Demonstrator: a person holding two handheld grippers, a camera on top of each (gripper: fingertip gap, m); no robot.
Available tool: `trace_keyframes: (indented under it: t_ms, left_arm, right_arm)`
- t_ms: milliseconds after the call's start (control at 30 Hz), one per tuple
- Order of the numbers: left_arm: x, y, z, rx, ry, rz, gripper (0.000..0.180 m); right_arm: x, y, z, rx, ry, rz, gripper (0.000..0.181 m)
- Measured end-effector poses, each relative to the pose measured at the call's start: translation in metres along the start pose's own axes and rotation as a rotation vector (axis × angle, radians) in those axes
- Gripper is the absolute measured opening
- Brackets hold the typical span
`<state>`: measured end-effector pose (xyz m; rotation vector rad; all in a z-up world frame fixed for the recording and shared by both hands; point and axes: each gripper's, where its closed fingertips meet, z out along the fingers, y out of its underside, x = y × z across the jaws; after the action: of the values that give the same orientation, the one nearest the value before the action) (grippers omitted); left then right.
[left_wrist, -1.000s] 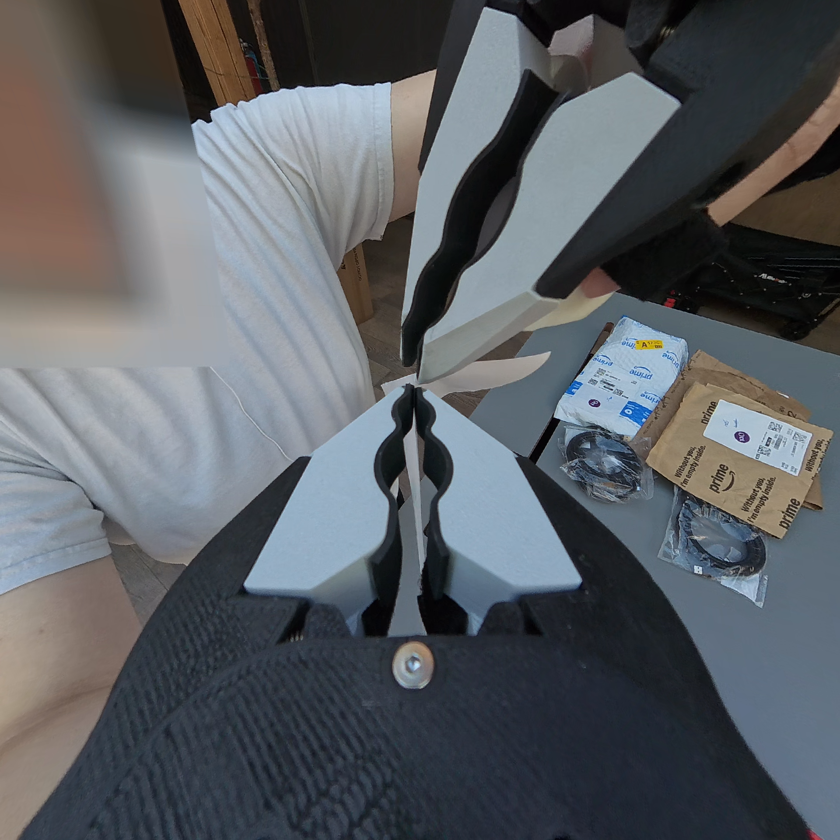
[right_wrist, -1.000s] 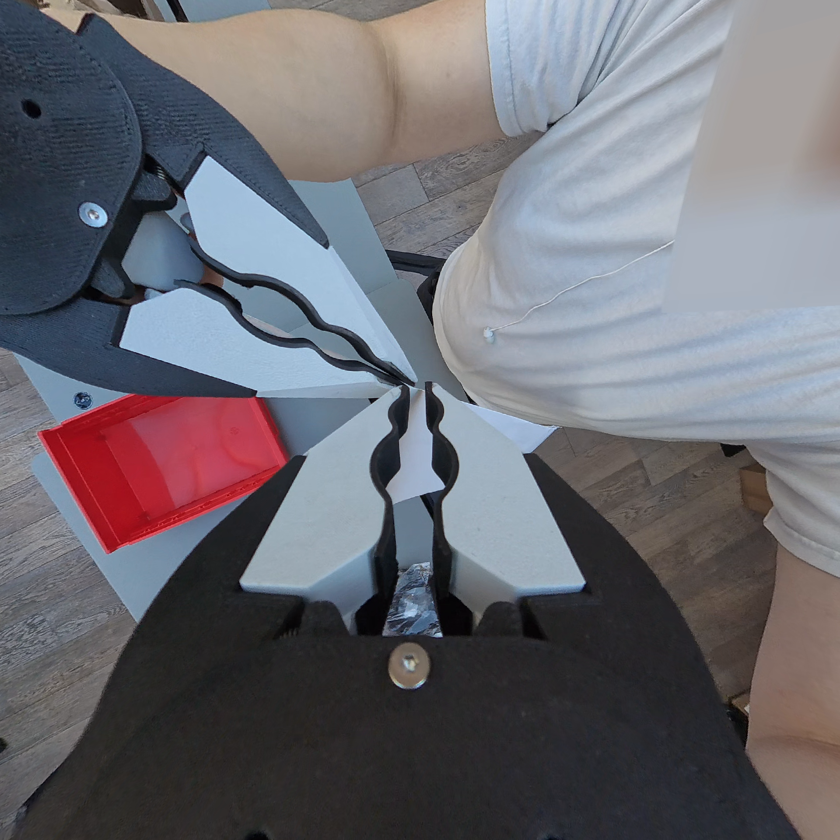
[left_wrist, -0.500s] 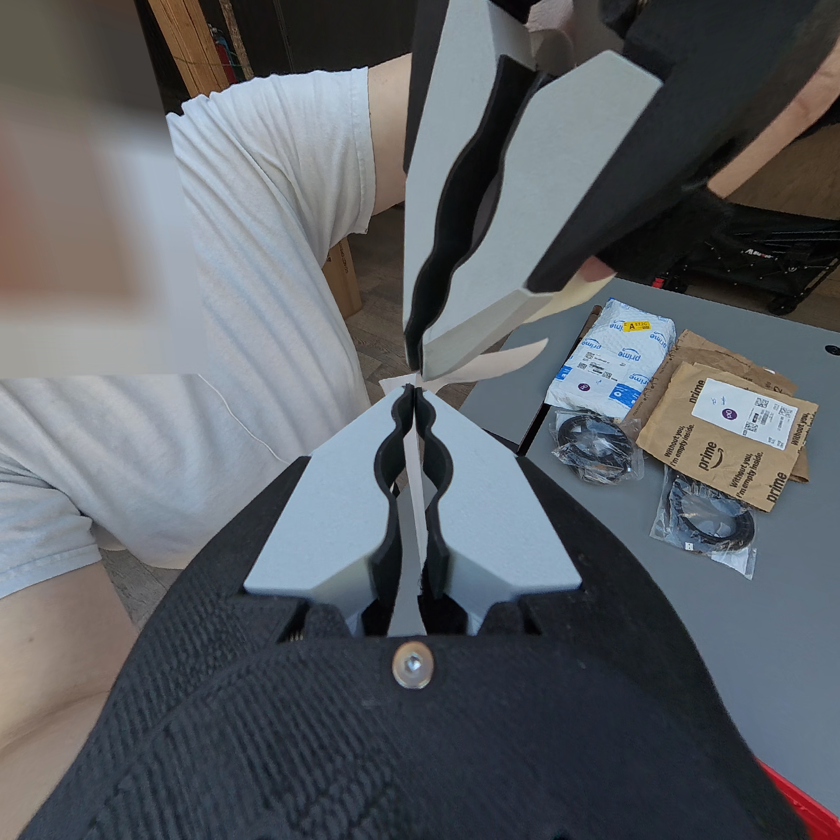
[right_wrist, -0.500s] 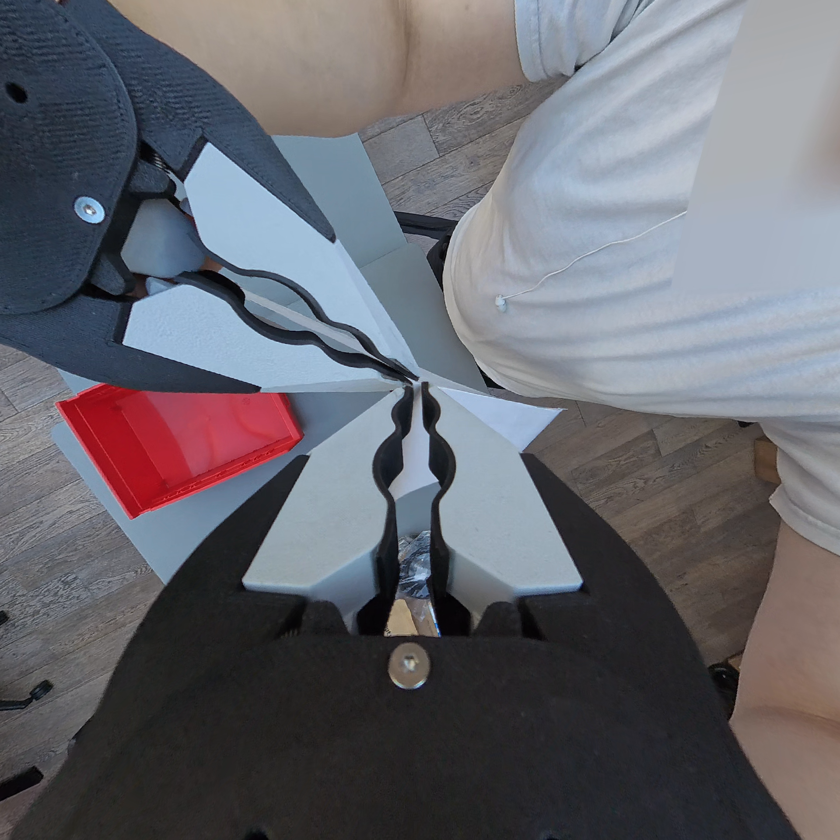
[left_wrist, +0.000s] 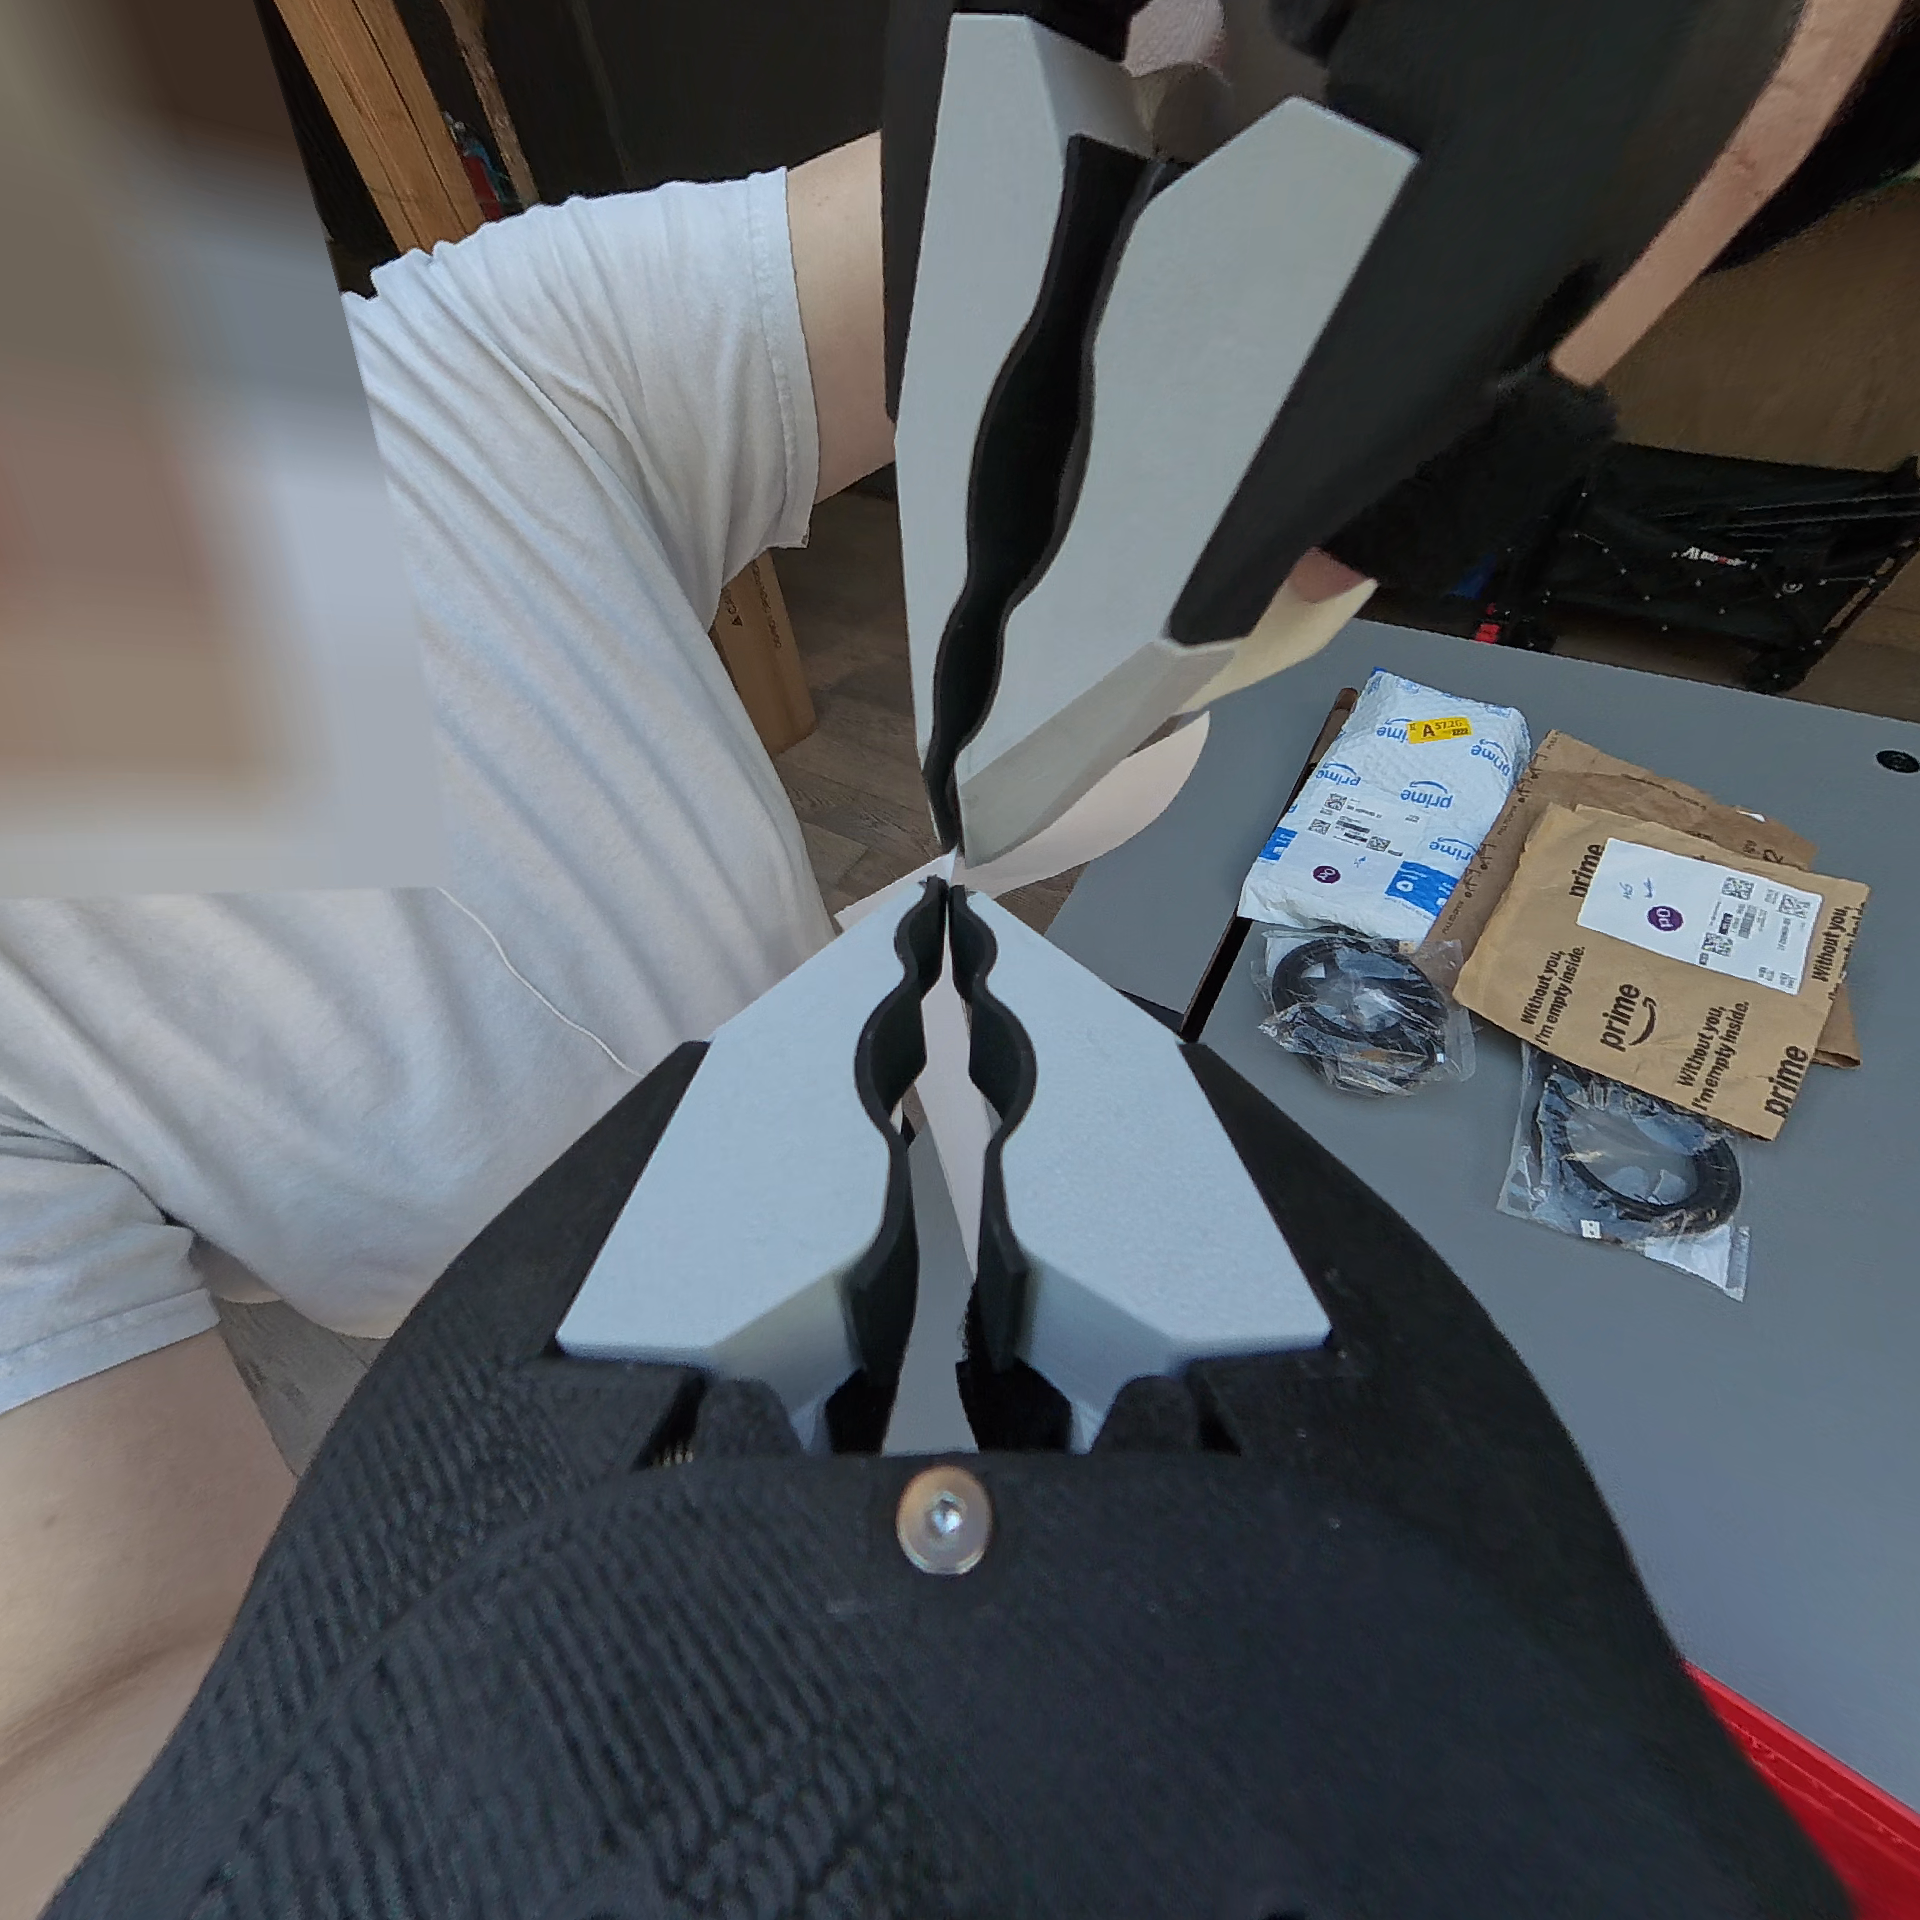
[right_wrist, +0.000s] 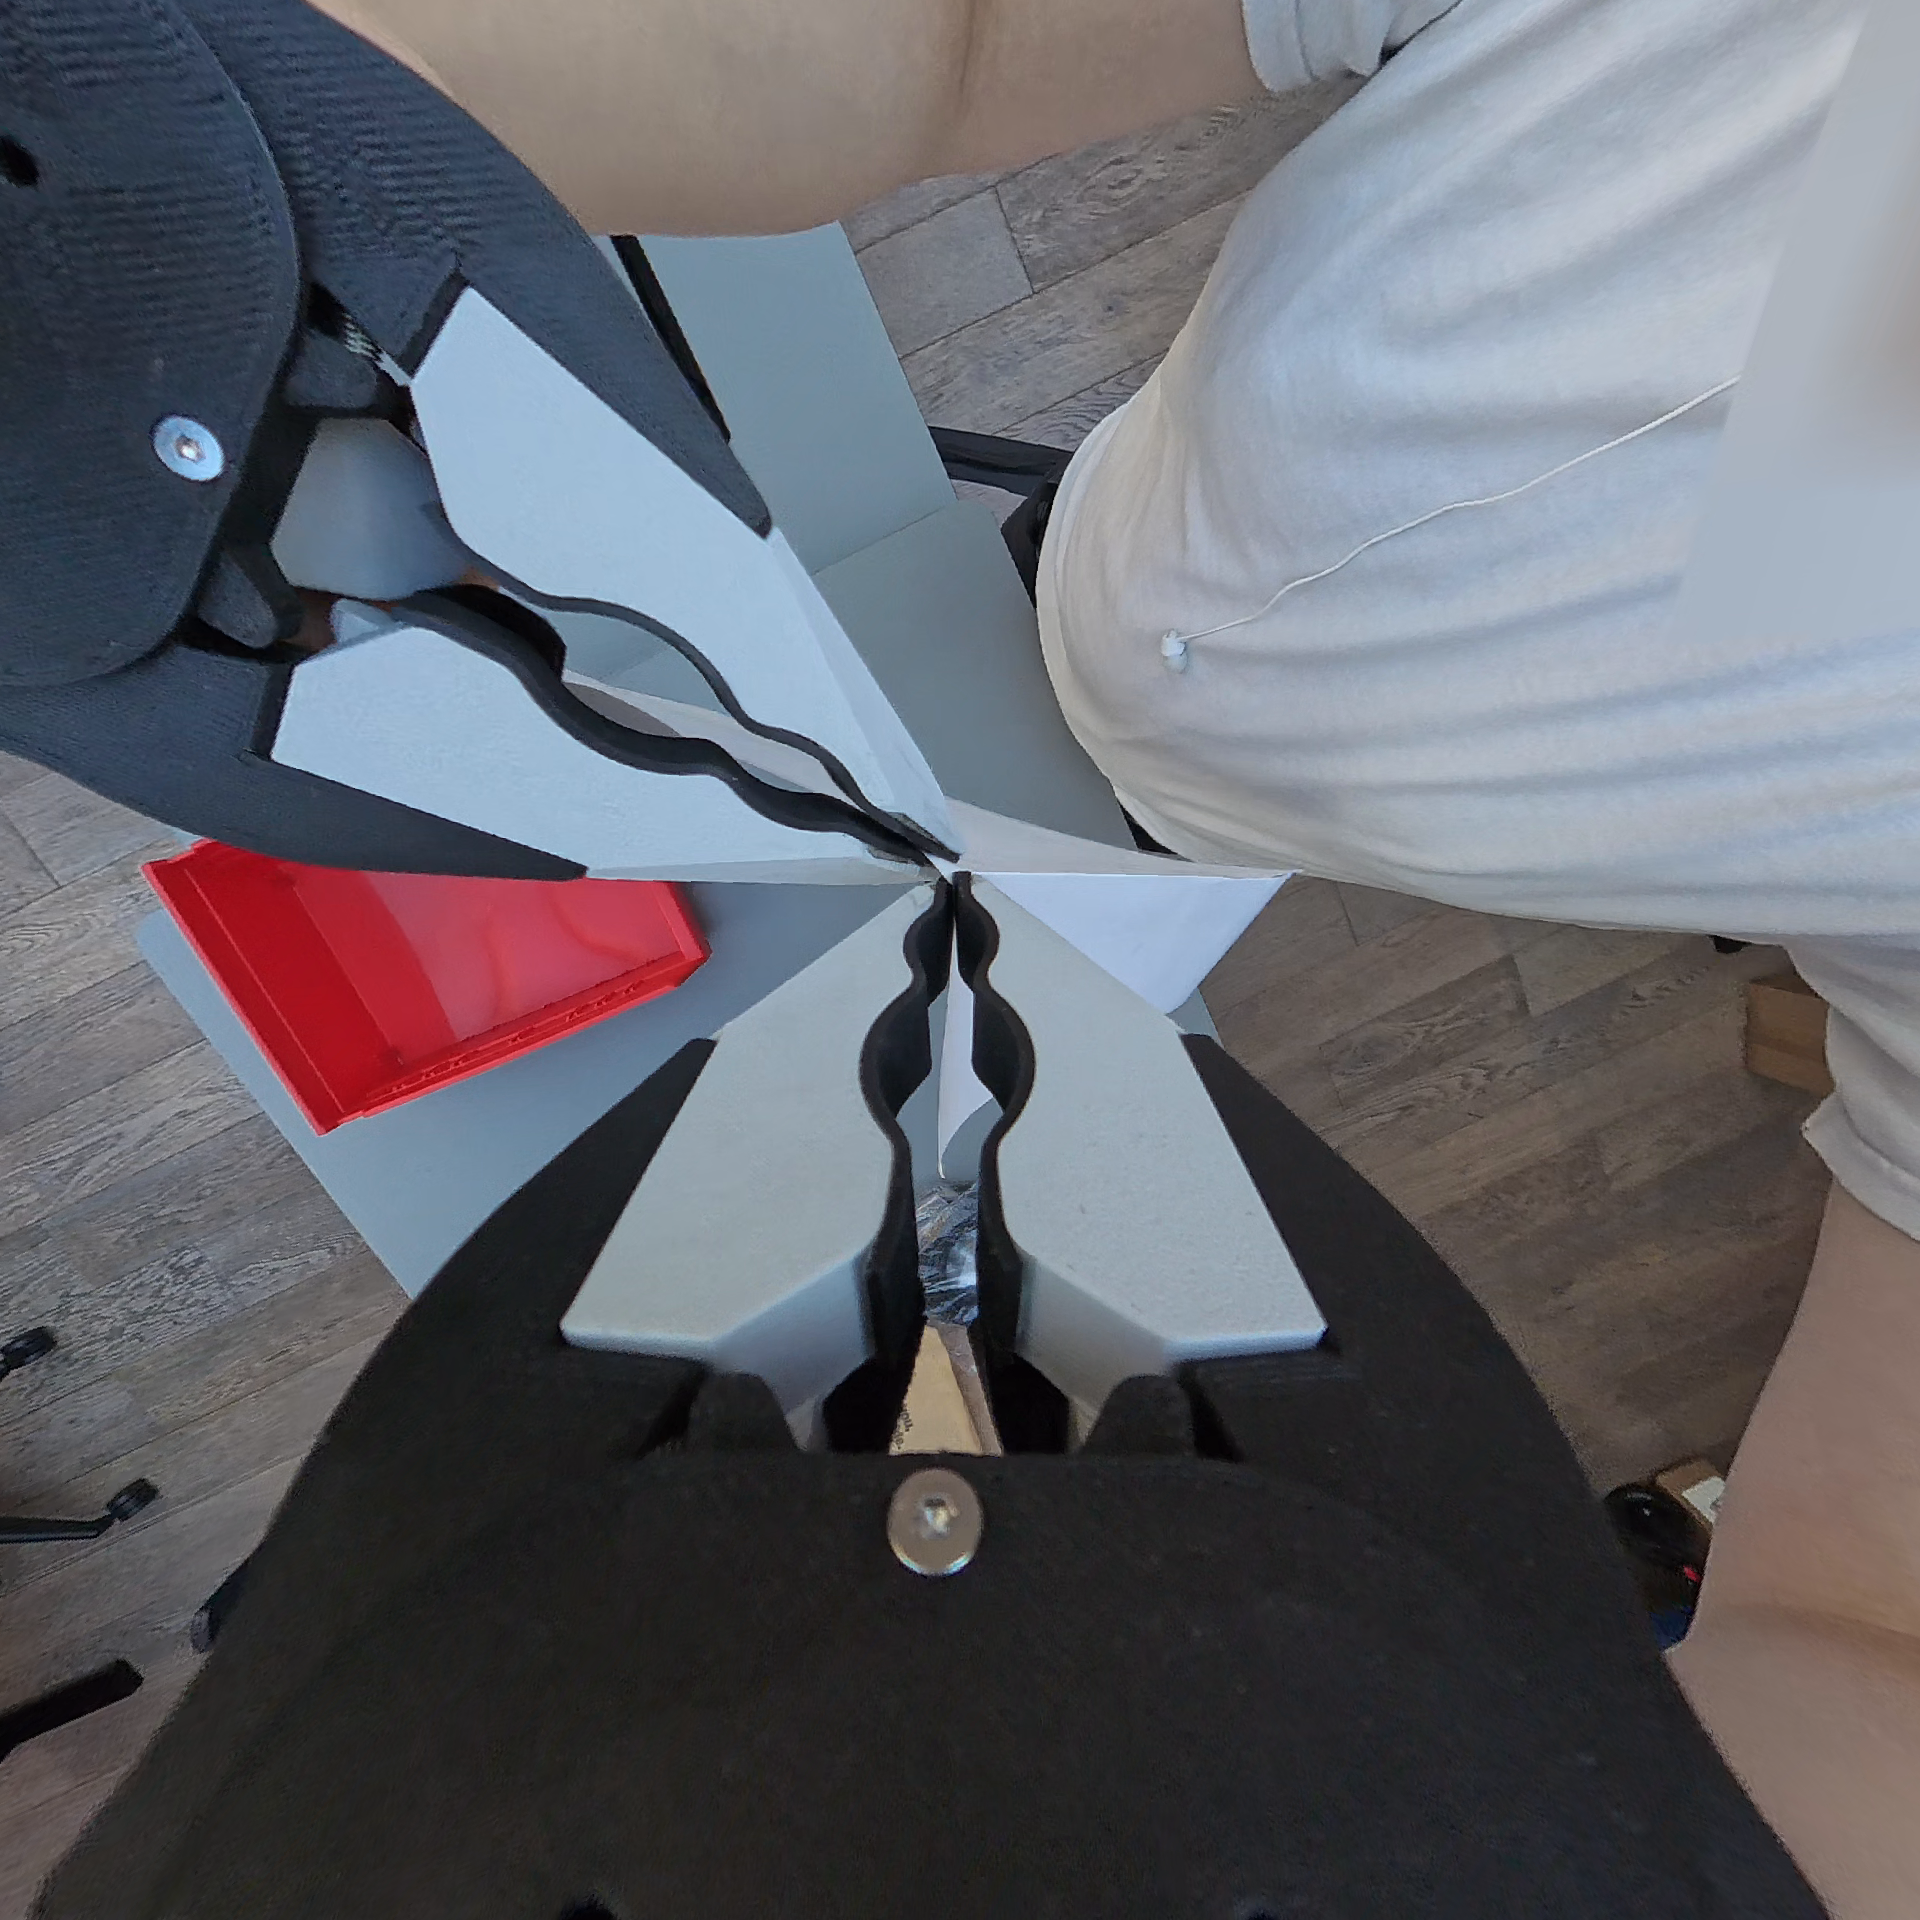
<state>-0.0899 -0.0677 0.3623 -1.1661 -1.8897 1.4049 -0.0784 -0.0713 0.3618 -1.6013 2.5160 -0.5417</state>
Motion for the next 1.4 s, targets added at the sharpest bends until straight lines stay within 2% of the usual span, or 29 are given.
trace_keyframes:
  t_ms: [200, 433, 767, 1400]
  left_arm:
    - [0.001, 0.0, 0.002, 0.053, -0.009, 0.031, 0.0]
    - [-0.002, -0.002, 0.005, 0.051, -0.039, 0.064, 0.001]
    - [0.0, 0.005, 0.01, -0.059, 0.005, 0.041, 0.0]
    - [0.007, -0.012, -0.001, 0.126, 0.304, -0.104, 0.0]
  right_arm:
    - [0.0, 0.002, 0.001, -0.009, -0.014, 0.019, 0.0]
    - [0.004, 0.004, 0.004, -0.046, 0.011, 0.026, 0.0]
    - [0.004, 0.006, 0.01, -0.069, 0.048, 0.003, 0.0]
    - [-0.005, 0.0, -0.005, 0.066, -0.248, 0.08, 0.0]
